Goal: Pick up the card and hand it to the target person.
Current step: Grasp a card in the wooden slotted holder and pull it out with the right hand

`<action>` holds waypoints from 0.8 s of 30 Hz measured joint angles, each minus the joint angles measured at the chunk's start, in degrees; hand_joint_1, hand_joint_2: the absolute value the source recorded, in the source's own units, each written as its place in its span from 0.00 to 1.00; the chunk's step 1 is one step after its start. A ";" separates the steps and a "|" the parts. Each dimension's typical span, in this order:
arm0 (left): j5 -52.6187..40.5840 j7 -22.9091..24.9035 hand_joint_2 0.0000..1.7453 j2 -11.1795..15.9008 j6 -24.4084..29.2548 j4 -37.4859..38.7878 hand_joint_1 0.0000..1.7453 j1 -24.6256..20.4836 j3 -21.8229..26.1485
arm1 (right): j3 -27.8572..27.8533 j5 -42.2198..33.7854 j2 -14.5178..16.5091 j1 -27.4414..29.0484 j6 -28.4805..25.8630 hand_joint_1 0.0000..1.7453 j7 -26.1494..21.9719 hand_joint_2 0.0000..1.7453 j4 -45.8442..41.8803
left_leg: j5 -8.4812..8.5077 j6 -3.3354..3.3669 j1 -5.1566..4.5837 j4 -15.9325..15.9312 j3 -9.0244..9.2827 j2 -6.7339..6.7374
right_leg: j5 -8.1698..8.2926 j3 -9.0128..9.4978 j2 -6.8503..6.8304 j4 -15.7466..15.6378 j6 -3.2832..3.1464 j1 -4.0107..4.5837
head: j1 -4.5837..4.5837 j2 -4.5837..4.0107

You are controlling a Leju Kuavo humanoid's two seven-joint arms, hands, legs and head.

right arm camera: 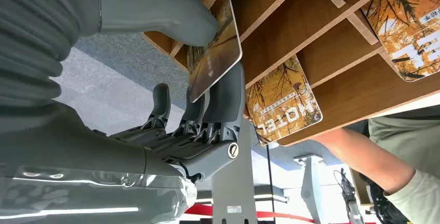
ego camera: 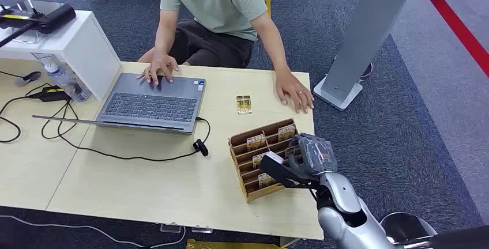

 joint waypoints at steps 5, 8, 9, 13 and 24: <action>0.00 0.01 0.00 0.00 0.01 -0.01 0.00 0.00 -0.02 | 0.00 0.00 0.00 0.04 0.01 0.73 0.09 1.00 0.00 | 0.00 0.00 0.00 0.00 0.00 0.00 | 0.00 0.00 0.00 0.00 0.00 0.00 | 0.00 0.00; 0.00 0.02 0.00 0.00 0.01 -0.01 0.00 0.00 -0.02 | 0.00 0.00 0.01 0.04 0.09 0.74 0.16 1.00 -0.02 | 0.00 0.00 0.00 0.00 0.00 0.00 | 0.00 0.00 0.00 0.00 0.00 0.00 | 0.00 0.00; 0.00 0.02 0.00 0.00 0.01 -0.02 0.00 0.00 -0.02 | 0.00 -0.01 0.01 0.02 0.14 0.74 0.20 1.00 -0.03 | 0.00 0.00 0.00 0.00 0.01 0.00 | 0.00 0.01 0.00 0.00 0.00 0.00 | 0.00 0.00; 0.00 0.05 0.00 0.00 0.01 -0.01 0.00 0.00 -0.02 | 0.00 -0.05 0.02 -0.07 0.30 0.80 0.40 1.00 -0.04 | 0.00 0.00 0.00 0.00 0.02 0.00 | 0.00 0.02 0.00 0.00 0.00 0.00 | 0.00 0.00; -0.02 0.16 0.00 0.02 -0.03 0.00 0.00 0.00 -0.02 | -0.02 -0.09 0.03 -0.22 0.55 0.79 0.45 1.00 -0.08 | 0.00 0.00 0.00 0.00 0.03 0.00 | 0.00 0.04 0.00 0.00 0.00 0.00 | 0.02 0.00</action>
